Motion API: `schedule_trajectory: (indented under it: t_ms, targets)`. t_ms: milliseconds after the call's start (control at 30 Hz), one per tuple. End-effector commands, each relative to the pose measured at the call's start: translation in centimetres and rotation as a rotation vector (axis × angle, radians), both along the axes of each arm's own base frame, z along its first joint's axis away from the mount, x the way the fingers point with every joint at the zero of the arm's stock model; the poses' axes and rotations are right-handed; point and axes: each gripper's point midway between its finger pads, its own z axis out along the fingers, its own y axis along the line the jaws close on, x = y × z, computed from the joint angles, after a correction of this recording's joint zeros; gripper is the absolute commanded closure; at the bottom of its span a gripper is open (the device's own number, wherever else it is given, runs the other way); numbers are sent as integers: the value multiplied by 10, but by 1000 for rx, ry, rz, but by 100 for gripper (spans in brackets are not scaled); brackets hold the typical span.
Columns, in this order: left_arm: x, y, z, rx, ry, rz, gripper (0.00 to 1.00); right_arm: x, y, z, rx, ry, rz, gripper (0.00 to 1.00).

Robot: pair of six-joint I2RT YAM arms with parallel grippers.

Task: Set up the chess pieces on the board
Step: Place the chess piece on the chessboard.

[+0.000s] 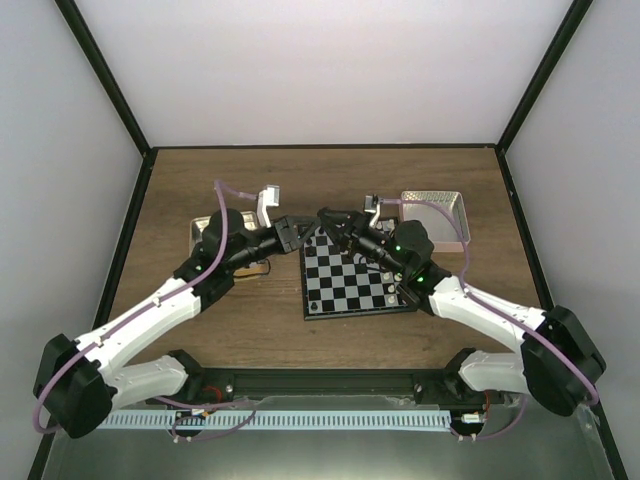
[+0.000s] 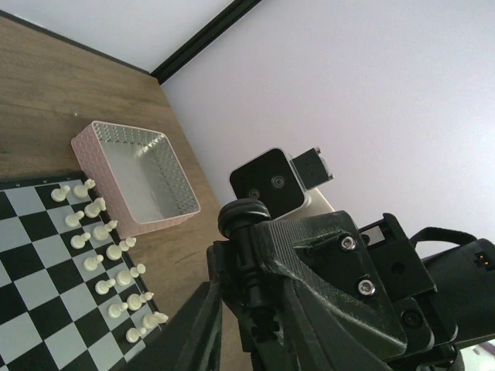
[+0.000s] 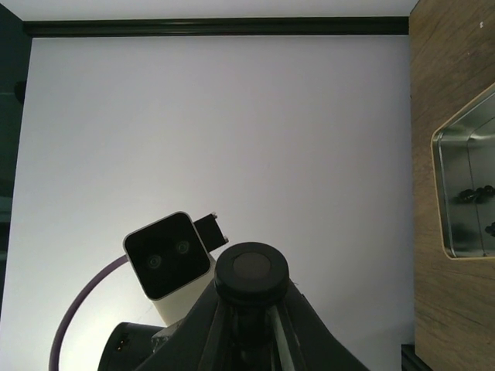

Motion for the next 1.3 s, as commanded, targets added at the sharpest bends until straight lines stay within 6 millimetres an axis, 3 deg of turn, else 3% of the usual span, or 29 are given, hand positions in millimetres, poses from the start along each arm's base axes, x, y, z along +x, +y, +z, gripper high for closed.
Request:
schedule_trajectory:
  t_ms: [0,133,267,367,433,567,633,767,933,1033,1267]
  targets:
    - [0,-4,12,-12,-31,-16,78,-3,6,26,36,-65,36,93]
    - [1,-3,11,7,-34,-9,88,-3,7,24,18,-77,34,93]
    - [3,0,-2,58,0,11,95,2,5,20,-35,-93,-1,92]
    - [3,3,-14,112,30,18,96,7,2,11,-105,-104,-43,84]
    - [3,6,-26,170,65,29,96,12,-2,0,-166,-99,-77,70]
    - [-2,16,-58,326,154,29,96,16,-11,-28,-325,-87,-118,30]
    - [-8,22,-76,407,208,19,96,13,-18,-45,-416,-99,-127,23]
    - [-16,37,-110,612,290,-6,95,7,-51,-84,-578,-79,-217,21]
    - [-36,56,-163,888,450,-122,95,3,-96,-114,-756,-26,-347,21]
    - [-37,64,-185,1008,491,-165,96,2,-115,-119,-806,-22,-410,21]
    - [-19,42,-207,1056,541,-253,95,3,-134,-116,-853,-49,-483,20]
